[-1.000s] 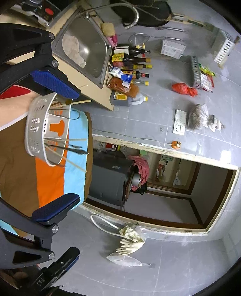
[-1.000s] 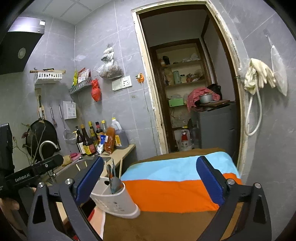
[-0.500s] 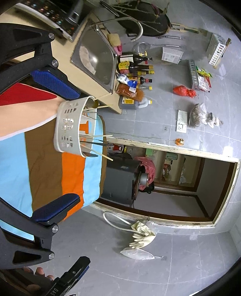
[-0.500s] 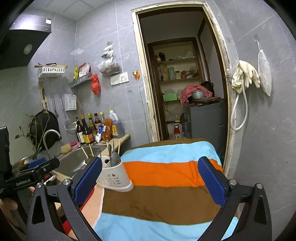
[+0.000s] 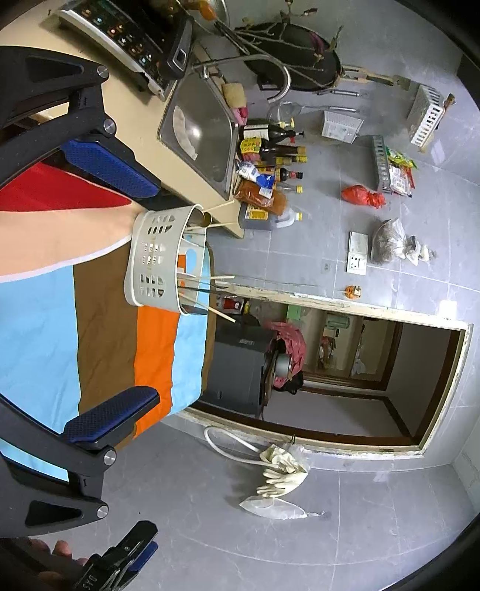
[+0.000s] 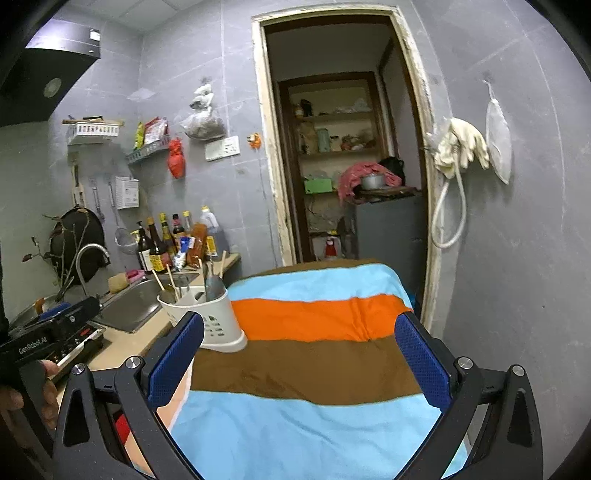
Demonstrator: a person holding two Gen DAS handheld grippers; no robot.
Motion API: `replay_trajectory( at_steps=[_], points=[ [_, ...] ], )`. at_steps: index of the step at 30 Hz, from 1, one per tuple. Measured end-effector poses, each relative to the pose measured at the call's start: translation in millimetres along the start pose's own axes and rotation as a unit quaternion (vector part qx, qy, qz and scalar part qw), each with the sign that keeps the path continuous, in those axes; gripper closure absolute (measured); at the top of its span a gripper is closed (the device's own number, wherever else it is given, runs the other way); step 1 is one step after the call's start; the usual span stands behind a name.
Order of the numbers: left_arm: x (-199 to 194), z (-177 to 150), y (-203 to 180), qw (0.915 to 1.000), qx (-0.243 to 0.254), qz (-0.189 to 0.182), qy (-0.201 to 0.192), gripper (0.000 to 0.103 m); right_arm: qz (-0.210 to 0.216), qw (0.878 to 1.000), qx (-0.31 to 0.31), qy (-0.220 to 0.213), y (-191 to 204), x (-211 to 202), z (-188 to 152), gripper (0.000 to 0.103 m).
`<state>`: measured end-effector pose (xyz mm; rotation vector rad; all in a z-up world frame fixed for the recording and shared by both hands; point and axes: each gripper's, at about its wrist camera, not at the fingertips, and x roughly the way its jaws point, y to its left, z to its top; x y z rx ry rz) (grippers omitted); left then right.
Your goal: Organize utensils
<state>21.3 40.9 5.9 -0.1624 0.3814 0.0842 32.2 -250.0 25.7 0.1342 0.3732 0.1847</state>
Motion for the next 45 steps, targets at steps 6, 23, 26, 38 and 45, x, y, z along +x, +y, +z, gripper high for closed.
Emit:
replay_trajectory(
  at_steps=[6,23,26,38,45],
  points=[
    [-2.1,-4.2,-2.1,1.0,0.005,0.006,-0.004,0.0,-0.01,1.0,0.006,-0.002,-9.5,-2.9,-2.4,0.002],
    [0.1,-4.4,-1.1,1.0,0.004,0.004,-0.003,0.0,-0.003,1.0,0.001,-0.002,-0.4,1.4,0.2,0.002],
    [-0.3,-4.2,-2.0,1.0,0.004,0.006,-0.004,0.0,-0.003,1.0,0.002,-0.002,-0.5,1.1,0.5,0.002],
    [-0.1,-3.9,-1.7,1.0,0.003,0.006,-0.003,0.0,-0.001,1.0,0.0,-0.003,2.6,2.5,0.7,0.002],
    [-0.3,-3.6,-1.7,1.0,0.004,0.006,-0.004,0.0,-0.001,1.0,0.001,-0.001,4.3,3.2,0.3,0.002]
  ],
)
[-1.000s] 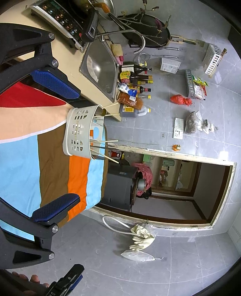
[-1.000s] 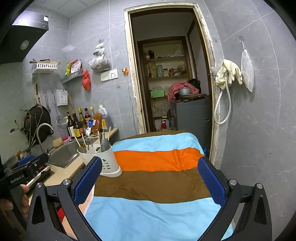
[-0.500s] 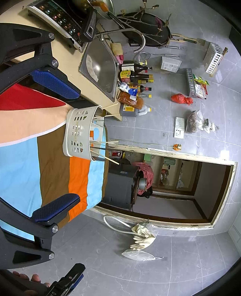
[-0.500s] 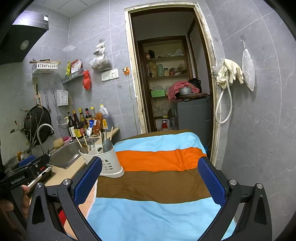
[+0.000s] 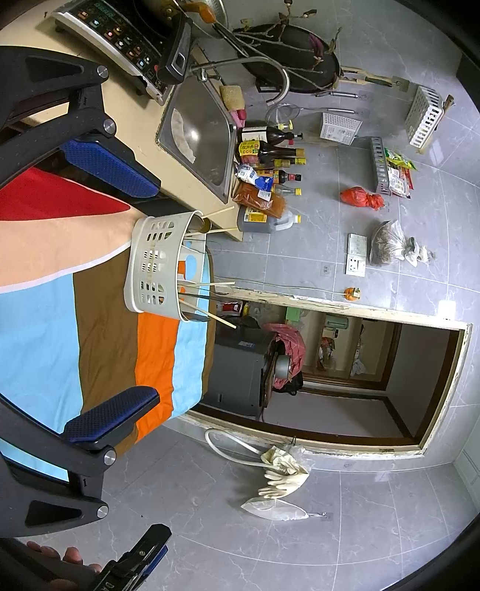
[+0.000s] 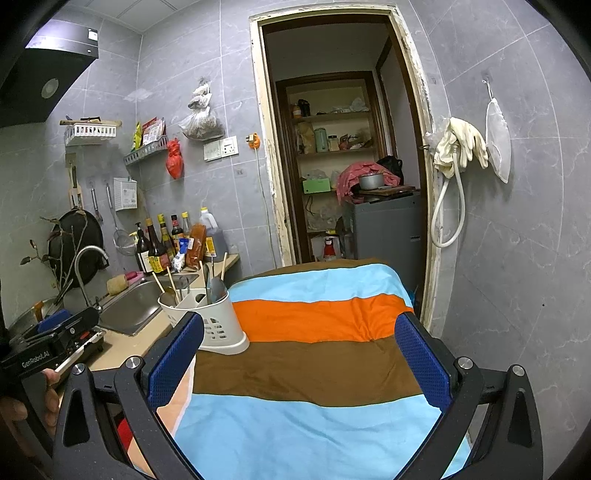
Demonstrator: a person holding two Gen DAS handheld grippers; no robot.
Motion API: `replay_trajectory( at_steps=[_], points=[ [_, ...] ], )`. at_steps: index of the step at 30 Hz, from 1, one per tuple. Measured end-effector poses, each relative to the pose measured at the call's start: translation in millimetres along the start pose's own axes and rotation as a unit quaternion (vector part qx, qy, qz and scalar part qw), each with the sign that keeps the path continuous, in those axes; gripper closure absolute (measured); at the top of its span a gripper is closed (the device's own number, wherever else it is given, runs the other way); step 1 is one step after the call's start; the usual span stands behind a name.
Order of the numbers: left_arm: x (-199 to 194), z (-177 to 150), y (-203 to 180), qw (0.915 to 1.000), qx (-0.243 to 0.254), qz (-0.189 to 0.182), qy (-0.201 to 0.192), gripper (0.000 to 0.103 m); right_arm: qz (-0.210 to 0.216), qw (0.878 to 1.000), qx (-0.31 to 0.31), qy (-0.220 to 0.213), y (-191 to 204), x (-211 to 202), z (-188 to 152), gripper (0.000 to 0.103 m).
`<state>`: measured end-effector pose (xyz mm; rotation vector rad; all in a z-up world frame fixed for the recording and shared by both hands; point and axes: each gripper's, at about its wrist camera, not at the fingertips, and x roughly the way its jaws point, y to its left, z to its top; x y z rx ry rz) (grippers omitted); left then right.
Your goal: Organize utensils
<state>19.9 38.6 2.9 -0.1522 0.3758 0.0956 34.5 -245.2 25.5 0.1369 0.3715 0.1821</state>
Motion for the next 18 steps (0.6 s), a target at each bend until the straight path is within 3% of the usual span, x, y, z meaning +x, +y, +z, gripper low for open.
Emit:
replay_trajectory(
  at_steps=[18],
  points=[
    [0.1,-0.5,-0.4,1.0,0.0,-0.001,0.001,0.0,0.0,1.0,0.0,0.0,1.3,-0.9,0.1,0.002]
  ],
)
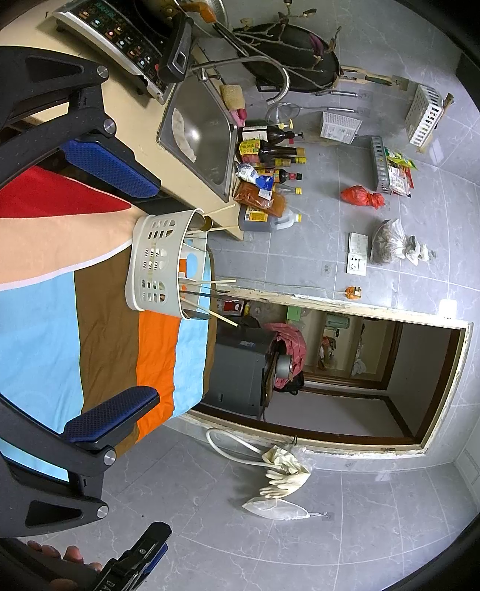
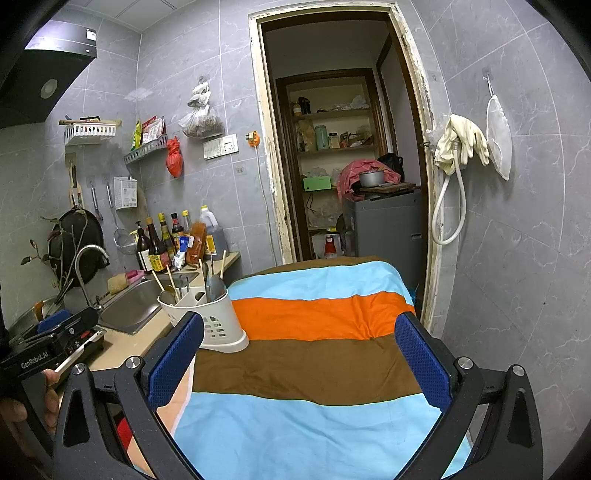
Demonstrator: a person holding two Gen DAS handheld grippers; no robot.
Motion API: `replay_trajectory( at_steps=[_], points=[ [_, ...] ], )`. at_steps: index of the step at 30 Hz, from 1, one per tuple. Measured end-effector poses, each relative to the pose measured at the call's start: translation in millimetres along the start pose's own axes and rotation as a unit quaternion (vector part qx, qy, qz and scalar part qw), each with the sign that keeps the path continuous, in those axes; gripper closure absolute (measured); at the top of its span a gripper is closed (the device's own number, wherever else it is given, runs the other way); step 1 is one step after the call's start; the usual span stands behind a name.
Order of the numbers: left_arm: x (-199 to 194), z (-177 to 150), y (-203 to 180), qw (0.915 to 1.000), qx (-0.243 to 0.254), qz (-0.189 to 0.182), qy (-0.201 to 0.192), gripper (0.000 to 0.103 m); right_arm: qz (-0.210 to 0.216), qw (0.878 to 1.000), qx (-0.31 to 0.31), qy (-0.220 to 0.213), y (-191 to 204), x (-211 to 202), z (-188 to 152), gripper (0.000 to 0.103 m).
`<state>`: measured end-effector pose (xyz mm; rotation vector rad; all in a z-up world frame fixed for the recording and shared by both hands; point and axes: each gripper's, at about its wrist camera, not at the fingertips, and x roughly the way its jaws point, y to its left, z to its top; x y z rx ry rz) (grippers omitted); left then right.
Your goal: Organize utensils
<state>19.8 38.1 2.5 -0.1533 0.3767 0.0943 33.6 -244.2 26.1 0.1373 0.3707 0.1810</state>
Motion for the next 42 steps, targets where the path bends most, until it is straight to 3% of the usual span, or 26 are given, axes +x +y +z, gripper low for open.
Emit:
replay_trajectory(
  at_steps=[42],
  points=[
    [11.2,-5.1,11.3,0.9998,0.005,0.009,0.019,0.0,0.001,1.0,0.007,0.021,7.0,1.1,-13.9,0.002]
  ],
)
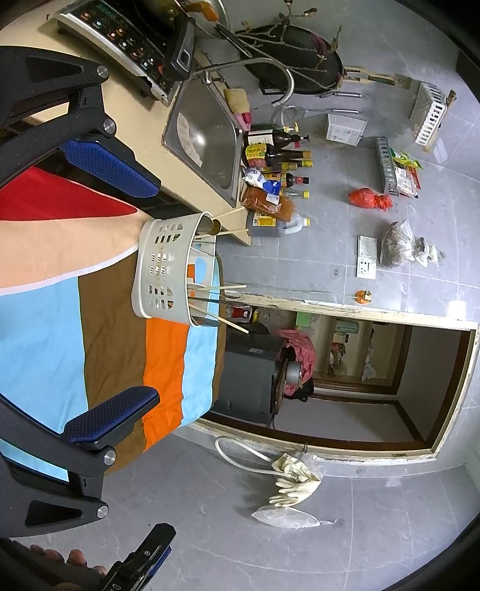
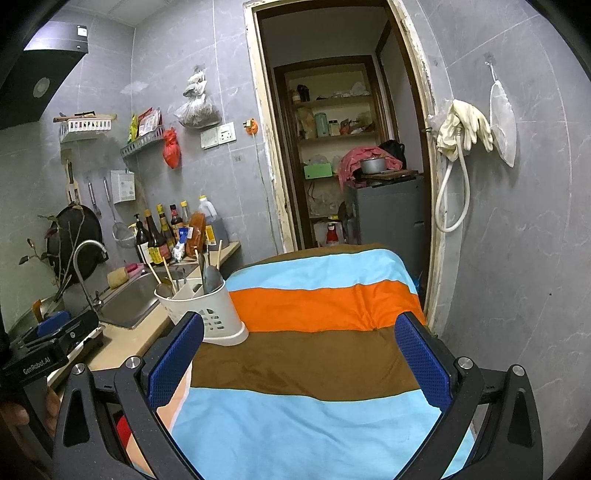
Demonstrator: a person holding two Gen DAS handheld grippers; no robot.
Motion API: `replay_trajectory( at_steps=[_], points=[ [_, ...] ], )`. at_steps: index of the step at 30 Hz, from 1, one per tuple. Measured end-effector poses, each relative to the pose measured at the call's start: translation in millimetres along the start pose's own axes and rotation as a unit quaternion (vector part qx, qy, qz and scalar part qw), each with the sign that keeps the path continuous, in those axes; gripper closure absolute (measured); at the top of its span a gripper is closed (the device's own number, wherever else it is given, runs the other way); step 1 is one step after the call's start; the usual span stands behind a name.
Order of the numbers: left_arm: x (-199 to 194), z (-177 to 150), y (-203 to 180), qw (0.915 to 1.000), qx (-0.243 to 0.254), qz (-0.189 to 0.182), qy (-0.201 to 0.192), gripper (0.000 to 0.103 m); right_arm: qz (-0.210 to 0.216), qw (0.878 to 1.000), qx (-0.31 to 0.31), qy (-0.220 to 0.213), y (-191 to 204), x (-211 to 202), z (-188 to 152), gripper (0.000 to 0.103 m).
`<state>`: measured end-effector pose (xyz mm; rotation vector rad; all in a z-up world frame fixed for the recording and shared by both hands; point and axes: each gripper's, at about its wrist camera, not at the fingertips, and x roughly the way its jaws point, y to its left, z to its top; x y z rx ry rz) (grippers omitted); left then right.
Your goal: Organize utensils
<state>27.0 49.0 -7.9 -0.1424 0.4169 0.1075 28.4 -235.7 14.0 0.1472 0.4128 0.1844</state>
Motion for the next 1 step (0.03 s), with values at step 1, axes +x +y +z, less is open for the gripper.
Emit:
replay_trajectory(
  at_steps=[1],
  points=[
    [3.1,1.5,1.7,1.0,0.0,0.001,0.002,0.0,0.002,1.0,-0.001,0.002,2.7,-0.3,-1.9,0.002]
  ],
)
